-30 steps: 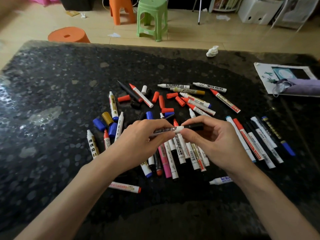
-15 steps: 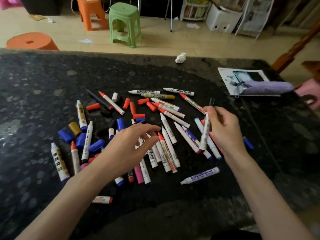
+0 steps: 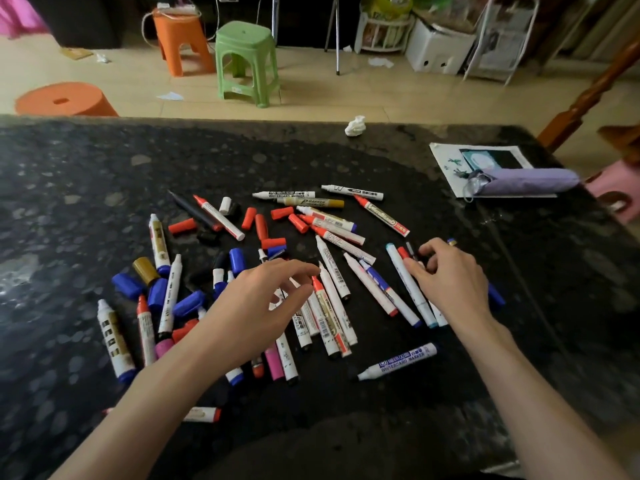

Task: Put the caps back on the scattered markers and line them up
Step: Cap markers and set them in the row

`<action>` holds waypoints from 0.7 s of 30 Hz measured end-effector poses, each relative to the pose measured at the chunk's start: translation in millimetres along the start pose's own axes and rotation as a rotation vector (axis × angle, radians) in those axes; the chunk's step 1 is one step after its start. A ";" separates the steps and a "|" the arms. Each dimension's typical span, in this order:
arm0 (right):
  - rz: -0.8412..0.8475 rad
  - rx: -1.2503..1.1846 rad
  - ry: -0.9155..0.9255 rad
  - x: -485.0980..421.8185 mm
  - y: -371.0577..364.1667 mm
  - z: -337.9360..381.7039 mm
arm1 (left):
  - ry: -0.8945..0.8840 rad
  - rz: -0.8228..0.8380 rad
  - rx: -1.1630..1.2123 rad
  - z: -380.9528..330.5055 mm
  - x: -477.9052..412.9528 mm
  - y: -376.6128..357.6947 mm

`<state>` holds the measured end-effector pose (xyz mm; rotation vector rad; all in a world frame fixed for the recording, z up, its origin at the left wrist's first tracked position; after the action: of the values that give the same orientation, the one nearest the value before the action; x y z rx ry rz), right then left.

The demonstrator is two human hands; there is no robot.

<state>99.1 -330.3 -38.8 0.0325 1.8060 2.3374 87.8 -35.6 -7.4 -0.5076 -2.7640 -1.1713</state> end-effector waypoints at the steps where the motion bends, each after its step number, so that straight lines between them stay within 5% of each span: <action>1: 0.001 -0.010 -0.003 -0.9 -0.4 0.1 | 0.002 -0.008 -0.004 1.4 -0.1 1.8; 21: -0.108 -0.072 0.088 -23.0 -13.7 21.9 | 0.178 -0.222 0.095 36.0 -3.1 46.9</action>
<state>126.5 -309.7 -44.0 -0.1758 1.7149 2.3595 108.0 19.7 -1.3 -0.0828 -2.7557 -1.0598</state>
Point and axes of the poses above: each hand's wrist, its own x-axis away from the middle knuckle, its own y-axis out of the back of the hand, z = x × y, the point moved 5 cm from there along -x, towards the middle knuckle, and after that the axes turned 15 degrees about y, right-handed, at the moved point
